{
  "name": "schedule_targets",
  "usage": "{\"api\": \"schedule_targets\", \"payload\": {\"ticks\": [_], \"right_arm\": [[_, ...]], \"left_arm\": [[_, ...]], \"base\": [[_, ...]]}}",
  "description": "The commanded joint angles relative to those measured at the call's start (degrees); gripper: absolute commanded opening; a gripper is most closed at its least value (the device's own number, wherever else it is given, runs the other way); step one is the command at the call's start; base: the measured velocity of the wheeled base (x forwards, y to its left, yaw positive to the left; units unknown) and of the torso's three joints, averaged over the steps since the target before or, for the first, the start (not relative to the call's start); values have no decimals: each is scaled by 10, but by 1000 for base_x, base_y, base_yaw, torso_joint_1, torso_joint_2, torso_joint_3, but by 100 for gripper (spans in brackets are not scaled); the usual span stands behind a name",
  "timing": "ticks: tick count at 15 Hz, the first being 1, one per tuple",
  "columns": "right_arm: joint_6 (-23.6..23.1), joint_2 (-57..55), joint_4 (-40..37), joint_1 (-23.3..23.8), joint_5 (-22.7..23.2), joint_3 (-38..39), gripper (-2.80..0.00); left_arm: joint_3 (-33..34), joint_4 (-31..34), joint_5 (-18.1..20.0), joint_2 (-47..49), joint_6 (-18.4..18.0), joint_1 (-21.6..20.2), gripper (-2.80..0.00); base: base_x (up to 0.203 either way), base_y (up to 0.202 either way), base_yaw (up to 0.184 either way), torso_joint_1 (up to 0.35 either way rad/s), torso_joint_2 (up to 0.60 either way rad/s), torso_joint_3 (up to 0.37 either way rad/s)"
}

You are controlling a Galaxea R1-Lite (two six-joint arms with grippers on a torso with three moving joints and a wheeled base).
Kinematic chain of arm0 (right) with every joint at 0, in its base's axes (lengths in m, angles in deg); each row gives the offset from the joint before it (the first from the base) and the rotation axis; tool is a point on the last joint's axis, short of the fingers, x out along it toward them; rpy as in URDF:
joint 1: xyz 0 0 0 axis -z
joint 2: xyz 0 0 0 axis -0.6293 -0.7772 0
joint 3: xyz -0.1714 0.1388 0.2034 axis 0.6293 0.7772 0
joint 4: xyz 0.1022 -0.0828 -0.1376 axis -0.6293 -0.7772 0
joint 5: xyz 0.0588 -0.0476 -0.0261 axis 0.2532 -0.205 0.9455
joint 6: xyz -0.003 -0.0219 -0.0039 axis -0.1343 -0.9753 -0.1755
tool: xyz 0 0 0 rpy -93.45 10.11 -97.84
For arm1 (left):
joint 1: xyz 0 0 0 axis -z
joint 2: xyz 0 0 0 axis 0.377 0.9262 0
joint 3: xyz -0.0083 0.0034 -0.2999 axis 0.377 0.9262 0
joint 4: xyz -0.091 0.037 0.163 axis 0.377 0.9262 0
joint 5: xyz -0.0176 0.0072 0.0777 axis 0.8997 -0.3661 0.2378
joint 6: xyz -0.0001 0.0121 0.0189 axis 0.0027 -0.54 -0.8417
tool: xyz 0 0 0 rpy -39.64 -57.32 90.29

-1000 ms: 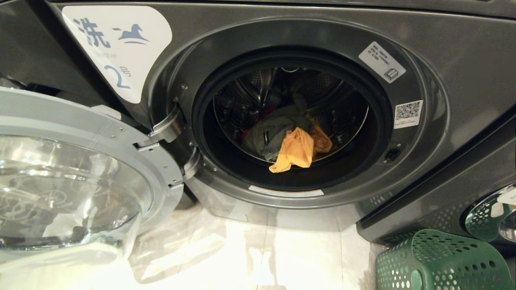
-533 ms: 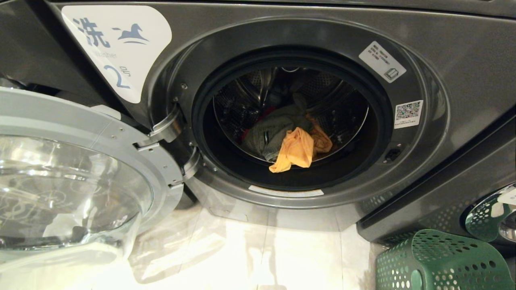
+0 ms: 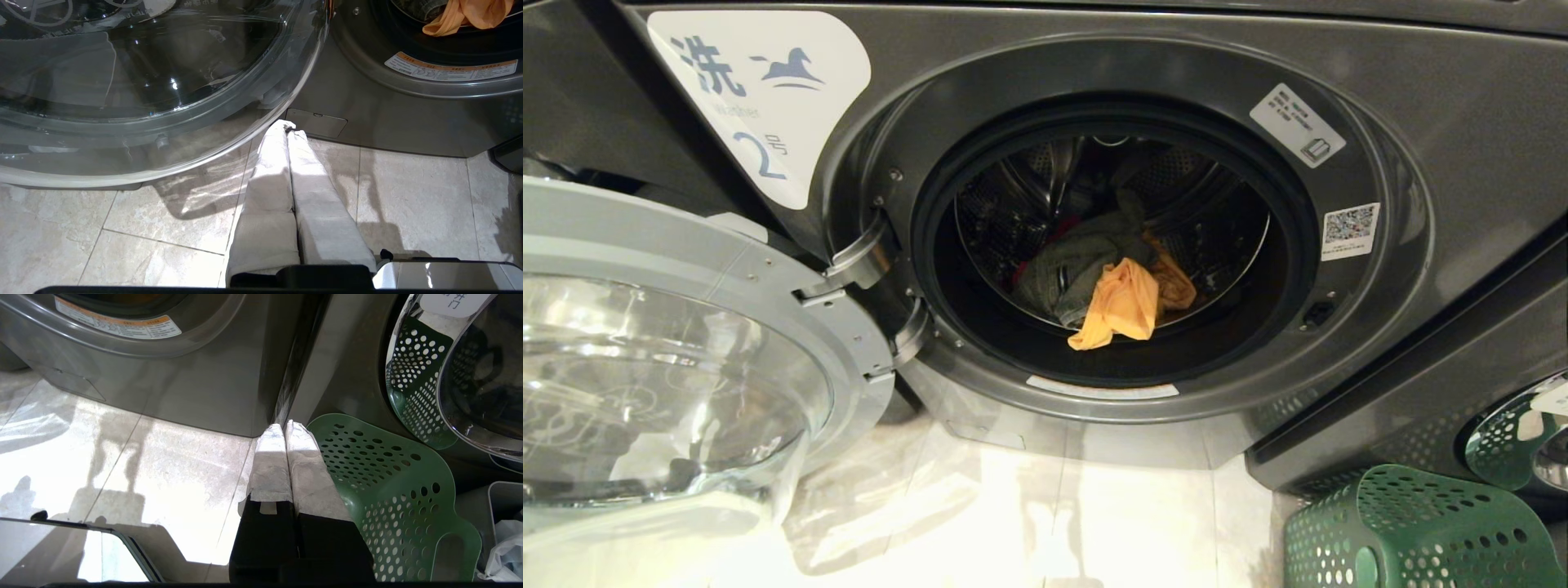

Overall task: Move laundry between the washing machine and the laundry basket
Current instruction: Pick a cloth and place it into the basket

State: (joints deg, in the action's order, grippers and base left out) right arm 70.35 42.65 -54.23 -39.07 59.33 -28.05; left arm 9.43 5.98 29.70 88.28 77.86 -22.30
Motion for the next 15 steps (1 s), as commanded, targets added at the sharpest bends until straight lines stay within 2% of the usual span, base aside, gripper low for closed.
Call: {"api": "schedule_targets", "payload": {"ticks": [1,4,7,8,10,12,14,15], "right_arm": [[-5,-1,0,0,2,-1,-280],[-64,0,0,0,19,-11,-280],[-69,-49,-29,0,71,-127,-280],[-69,-95,-45,0,99,-164,-280],[-72,-210,-69,0,198,-224,-280],[-98,-313,-81,-1,283,-253,-280],[-156,-407,-88,-10,325,-254,-280],[-188,-450,-90,-37,333,-246,-280]], "left_arm": [[0,0,0,0,-1,0,-280],[0,1,0,0,-1,0,-280],[0,1,1,1,-7,0,-280],[0,2,2,1,-15,0,-280],[0,2,4,1,-27,0,-280],[0,2,6,0,-30,0,-280],[0,2,6,0,-30,0,-280],[0,2,6,0,-28,0,-280]], "base": [[0,0,0,0,0,0],[0,0,0,0,0,0],[0,0,0,0,0,0],[0,0,0,0,0,0],[0,0,0,0,0,0],[0,0,0,0,0,0],[0,0,0,0,0,0],[0,0,0,0,0,0]]}}
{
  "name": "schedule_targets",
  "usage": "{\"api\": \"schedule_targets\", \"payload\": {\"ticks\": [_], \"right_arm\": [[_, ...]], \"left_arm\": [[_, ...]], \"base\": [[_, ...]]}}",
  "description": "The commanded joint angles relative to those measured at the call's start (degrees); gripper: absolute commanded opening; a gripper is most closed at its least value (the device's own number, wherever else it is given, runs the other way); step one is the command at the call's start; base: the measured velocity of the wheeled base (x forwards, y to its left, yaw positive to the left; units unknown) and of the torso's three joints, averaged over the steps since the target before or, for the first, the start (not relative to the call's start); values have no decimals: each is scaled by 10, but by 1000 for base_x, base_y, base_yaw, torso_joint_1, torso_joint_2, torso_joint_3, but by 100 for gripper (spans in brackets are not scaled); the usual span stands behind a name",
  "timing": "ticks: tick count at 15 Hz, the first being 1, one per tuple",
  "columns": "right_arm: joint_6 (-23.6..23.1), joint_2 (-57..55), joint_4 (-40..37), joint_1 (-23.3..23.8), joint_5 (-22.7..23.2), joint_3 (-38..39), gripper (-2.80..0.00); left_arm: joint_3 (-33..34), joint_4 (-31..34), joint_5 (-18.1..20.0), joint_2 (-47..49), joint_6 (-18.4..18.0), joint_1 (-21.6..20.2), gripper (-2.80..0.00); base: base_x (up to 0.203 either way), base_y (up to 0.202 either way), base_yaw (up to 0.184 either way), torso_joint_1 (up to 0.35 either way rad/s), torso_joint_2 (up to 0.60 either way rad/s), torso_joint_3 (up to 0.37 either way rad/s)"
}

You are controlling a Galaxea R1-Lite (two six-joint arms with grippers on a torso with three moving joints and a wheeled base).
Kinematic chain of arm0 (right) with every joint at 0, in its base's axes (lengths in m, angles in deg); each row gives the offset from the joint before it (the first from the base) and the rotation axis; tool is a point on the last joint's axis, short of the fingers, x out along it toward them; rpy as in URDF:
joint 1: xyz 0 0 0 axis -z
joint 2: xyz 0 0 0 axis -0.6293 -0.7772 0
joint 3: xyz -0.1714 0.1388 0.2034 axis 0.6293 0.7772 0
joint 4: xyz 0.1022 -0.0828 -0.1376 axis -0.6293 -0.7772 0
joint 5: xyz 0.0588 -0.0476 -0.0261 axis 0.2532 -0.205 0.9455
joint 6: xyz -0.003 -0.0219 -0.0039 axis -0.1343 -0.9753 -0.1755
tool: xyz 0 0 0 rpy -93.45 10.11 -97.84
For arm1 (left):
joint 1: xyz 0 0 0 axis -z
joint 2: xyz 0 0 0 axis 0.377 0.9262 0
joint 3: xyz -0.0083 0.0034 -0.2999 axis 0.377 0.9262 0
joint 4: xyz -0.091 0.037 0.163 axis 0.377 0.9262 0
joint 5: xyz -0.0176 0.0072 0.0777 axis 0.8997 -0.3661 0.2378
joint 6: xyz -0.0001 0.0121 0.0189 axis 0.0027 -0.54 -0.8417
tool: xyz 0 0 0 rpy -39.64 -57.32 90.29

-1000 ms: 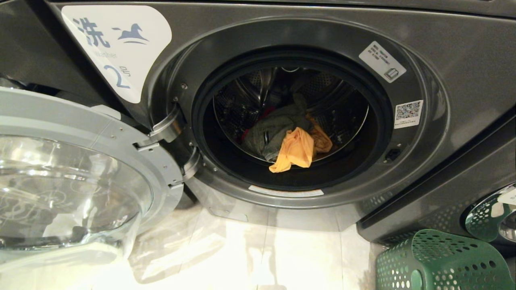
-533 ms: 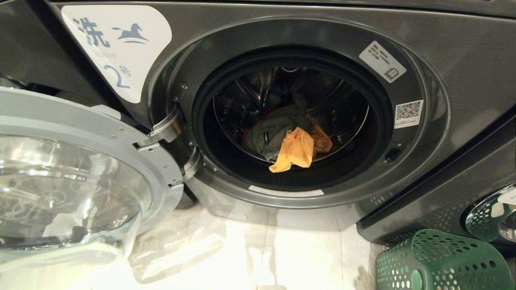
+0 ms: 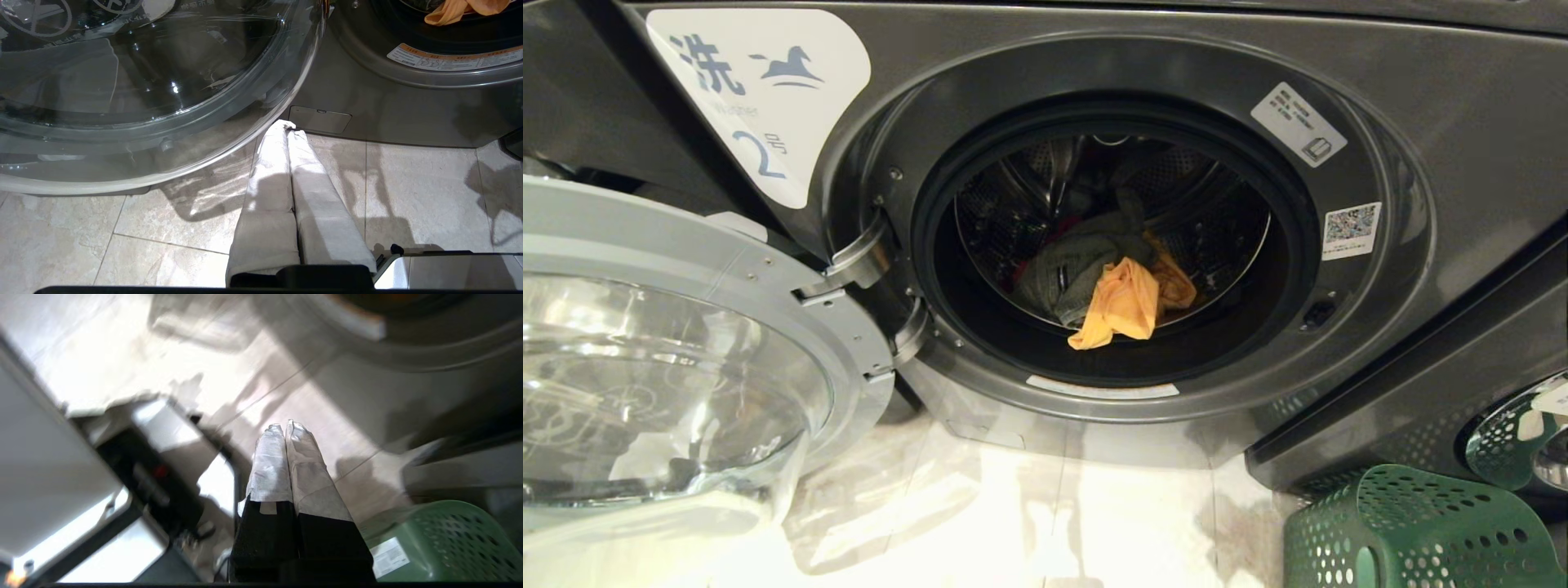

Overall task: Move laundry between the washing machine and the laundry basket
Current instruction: Pick a cloth and place it into the basket

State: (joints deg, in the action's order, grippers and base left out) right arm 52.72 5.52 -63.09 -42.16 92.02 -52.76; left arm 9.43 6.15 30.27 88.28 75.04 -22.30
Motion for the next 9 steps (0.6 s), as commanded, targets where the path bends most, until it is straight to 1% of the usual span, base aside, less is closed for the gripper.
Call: {"api": "schedule_targets", "payload": {"ticks": [1,2,3,4,7,9], "right_arm": [[-30,-112,-2,-55,-2,9,-280],[-40,-151,1,-104,-24,14,-280],[-47,-194,15,-144,-47,16,-280],[-50,-237,45,-172,-65,18,-280],[-55,-359,170,-224,-110,15,-280],[-50,-427,238,-243,-150,4,-280]], "left_arm": [[0,0,0,0,0,0,-280],[0,0,0,0,0,0,-280],[0,0,-1,0,0,0,-280],[0,0,-1,0,1,0,-280],[0,0,-1,0,0,0,-280],[0,0,-1,0,0,0,-280]], "base": [[0,0,0,0,0,0],[0,0,0,0,0,0],[0,0,0,0,0,0],[0,0,0,0,0,0],[0,0,0,0,0,0],[0,0,0,0,0,0]]}}
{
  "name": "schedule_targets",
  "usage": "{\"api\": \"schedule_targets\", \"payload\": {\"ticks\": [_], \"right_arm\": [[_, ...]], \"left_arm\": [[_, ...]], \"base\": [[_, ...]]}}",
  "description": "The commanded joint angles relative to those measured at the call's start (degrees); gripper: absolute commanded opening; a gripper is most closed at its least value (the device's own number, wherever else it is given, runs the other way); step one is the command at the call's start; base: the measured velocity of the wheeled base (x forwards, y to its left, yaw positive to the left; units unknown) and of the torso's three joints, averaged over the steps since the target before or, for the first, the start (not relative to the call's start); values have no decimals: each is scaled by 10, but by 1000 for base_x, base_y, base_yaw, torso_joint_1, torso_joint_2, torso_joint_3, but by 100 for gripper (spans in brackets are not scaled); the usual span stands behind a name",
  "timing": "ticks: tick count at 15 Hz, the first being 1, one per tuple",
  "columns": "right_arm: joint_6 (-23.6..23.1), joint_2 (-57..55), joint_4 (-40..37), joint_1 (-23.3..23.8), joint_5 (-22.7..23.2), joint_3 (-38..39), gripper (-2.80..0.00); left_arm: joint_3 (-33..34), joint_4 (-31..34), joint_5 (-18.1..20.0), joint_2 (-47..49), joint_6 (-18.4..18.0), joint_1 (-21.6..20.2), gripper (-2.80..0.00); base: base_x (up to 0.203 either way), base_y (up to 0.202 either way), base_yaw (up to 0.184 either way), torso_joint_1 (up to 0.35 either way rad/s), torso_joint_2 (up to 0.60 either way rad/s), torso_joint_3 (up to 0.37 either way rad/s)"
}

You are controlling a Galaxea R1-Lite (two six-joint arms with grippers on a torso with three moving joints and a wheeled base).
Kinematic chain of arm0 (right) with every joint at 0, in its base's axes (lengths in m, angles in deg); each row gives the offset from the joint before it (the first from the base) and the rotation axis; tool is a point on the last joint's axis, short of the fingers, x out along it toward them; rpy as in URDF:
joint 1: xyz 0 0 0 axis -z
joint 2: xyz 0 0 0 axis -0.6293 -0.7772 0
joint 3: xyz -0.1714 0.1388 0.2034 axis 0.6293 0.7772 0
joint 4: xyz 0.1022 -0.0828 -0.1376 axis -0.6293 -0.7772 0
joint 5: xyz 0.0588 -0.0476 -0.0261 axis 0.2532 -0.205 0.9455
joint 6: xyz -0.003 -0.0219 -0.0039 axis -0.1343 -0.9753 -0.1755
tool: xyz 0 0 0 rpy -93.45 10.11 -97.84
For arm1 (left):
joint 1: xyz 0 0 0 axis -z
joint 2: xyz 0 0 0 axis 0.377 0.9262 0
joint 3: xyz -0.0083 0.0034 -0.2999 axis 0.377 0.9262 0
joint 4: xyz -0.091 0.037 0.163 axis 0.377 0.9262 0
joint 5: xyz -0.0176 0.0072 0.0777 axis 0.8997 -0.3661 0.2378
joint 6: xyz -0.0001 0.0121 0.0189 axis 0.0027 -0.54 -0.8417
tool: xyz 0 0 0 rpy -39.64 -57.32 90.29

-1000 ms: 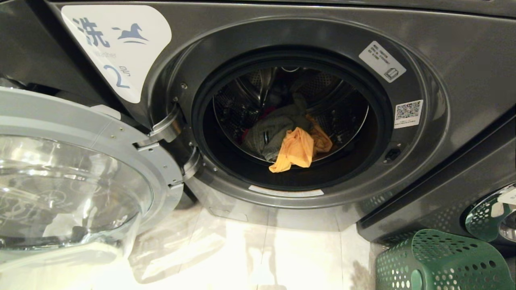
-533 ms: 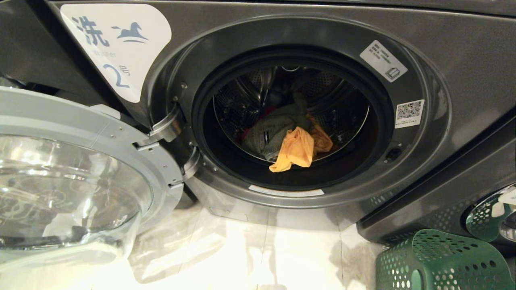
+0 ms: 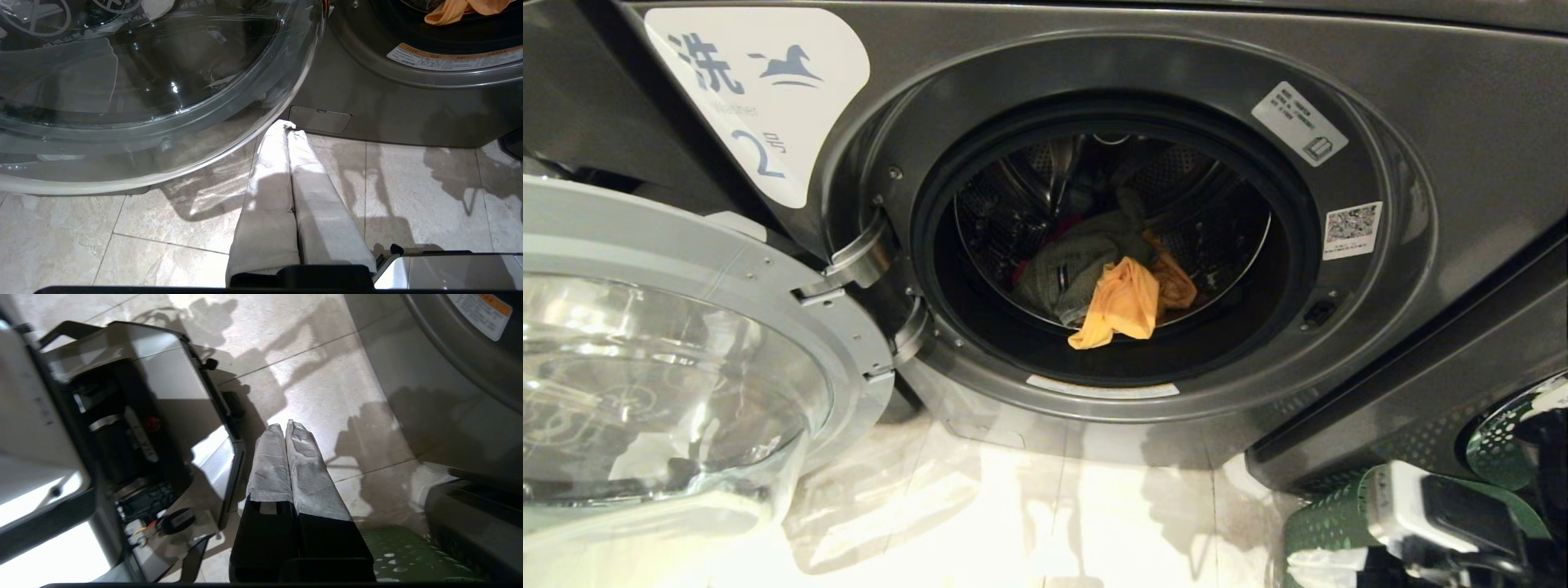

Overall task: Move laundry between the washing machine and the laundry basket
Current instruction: Pick a cloth and place it into the basket

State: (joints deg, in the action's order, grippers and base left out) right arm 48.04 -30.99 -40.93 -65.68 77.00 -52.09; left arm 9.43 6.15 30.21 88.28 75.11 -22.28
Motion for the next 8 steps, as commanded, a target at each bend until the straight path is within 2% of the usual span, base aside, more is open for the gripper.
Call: {"api": "schedule_targets", "payload": {"ticks": [1,4,6,8], "right_arm": [[6,-91,50,-17,-29,-10,-280],[60,-166,144,-47,-110,-37,-280],[133,-185,164,-84,-127,-64,-280],[162,-198,166,-115,-150,-76,-280]], "left_arm": [[0,0,0,0,1,0,-280],[0,-1,0,0,1,0,-280],[0,-1,-1,0,1,0,-280],[0,-1,-1,0,1,0,-280]], "base": [[0,0,0,0,0,0],[0,0,0,0,0,0],[0,0,0,0,0,0],[0,0,0,0,0,0]]}}
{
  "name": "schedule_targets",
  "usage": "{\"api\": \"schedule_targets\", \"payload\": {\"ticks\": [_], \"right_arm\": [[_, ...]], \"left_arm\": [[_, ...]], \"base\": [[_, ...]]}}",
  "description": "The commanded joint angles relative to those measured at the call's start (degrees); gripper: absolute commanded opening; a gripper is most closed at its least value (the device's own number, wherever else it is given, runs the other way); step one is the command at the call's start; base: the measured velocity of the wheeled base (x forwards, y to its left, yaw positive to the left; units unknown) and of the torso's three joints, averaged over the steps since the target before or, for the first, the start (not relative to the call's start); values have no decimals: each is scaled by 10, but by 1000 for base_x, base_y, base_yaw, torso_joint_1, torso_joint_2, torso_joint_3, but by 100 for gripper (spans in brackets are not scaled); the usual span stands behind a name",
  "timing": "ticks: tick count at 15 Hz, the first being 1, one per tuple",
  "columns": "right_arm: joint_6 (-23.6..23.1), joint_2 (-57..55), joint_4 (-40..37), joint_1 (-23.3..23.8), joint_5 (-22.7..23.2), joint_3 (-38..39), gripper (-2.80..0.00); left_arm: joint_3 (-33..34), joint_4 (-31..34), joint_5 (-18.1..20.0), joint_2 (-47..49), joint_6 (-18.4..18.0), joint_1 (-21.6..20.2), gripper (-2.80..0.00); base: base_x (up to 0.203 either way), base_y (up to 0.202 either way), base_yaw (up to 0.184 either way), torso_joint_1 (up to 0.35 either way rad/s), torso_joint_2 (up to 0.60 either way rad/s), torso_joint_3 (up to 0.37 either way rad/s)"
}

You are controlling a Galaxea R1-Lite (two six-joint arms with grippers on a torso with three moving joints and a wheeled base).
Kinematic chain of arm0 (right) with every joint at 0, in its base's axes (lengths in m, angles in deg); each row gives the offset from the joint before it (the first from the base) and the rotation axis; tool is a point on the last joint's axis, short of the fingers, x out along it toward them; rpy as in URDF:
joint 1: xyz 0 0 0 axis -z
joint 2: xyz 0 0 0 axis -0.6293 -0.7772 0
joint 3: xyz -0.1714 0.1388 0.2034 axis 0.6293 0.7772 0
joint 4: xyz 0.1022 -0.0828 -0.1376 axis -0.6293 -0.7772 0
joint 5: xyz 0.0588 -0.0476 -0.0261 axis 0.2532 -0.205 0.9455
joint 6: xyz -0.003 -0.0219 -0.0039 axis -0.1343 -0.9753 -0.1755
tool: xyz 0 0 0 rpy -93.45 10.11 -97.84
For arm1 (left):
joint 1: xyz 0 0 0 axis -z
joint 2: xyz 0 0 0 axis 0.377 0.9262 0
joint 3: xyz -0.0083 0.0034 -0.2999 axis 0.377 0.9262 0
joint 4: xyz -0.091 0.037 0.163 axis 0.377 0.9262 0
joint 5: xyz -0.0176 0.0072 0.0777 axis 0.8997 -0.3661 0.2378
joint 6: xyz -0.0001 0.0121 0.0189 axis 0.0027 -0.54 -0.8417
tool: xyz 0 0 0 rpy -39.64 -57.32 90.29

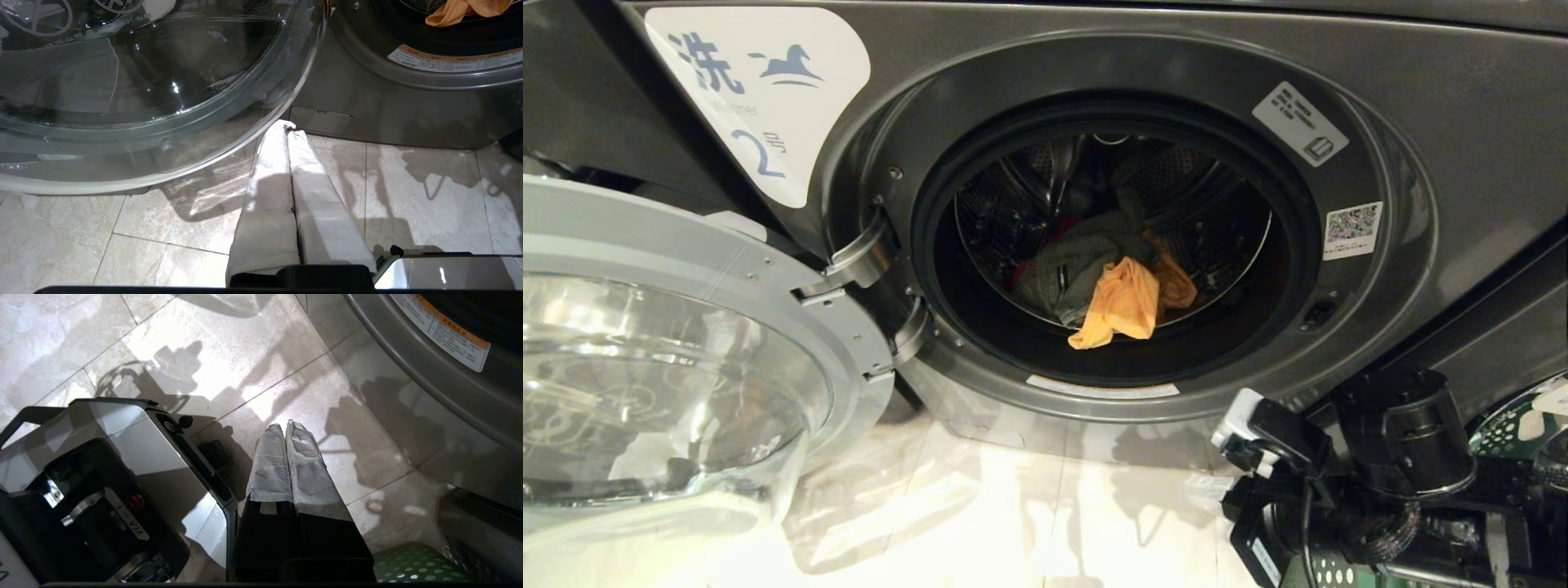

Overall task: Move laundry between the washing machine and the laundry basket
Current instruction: Pick a cloth and place it into the basket

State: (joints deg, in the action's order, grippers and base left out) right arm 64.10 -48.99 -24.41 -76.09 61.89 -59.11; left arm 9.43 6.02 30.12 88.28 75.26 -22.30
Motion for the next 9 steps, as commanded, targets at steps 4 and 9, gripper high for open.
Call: {"api": "schedule_targets", "payload": {"ticks": [4,9], "right_arm": [[25,-66,21,-24,-65,-35,-280],[46,-104,27,-53,-124,-99,-280]], "left_arm": [[0,-1,-1,0,3,0,-280],[0,-1,-1,0,2,0,-280]], "base": [[0,0,0,0,0,0],[0,0,0,0,0,0]]}}
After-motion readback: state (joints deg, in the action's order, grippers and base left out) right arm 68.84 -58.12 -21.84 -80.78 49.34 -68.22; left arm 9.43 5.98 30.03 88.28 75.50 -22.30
